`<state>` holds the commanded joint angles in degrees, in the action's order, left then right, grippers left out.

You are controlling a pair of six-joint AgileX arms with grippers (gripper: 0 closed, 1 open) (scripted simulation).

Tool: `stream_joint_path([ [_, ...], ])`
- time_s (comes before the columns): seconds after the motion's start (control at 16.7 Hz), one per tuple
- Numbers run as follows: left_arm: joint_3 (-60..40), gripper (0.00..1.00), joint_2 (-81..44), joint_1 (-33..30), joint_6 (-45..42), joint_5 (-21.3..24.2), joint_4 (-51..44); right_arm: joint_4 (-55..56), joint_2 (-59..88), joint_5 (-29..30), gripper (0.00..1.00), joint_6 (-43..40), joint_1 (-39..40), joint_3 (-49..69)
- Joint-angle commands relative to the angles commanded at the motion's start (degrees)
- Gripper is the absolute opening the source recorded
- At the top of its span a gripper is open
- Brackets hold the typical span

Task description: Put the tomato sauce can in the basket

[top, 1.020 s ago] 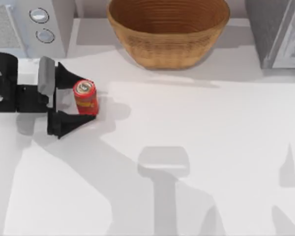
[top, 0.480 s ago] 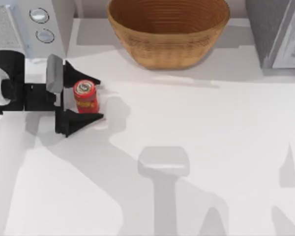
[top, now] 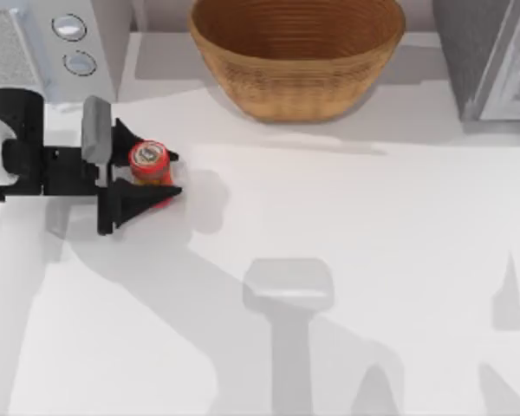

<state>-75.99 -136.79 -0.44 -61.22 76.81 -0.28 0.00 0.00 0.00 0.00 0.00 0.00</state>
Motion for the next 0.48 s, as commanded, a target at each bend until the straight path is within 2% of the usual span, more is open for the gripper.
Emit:
stream_joint_path([
  [0.3,0.0,0.02,0.0,0.0,0.0,0.0,0.0,0.0,0.0,0.0,1.00,0.0,0.0,0.0],
  [0.48,0.0,0.00,0.0,0.0,0.0,0.0,0.0,0.0,0.0,0.0,1.00,0.0,0.0,0.0],
])
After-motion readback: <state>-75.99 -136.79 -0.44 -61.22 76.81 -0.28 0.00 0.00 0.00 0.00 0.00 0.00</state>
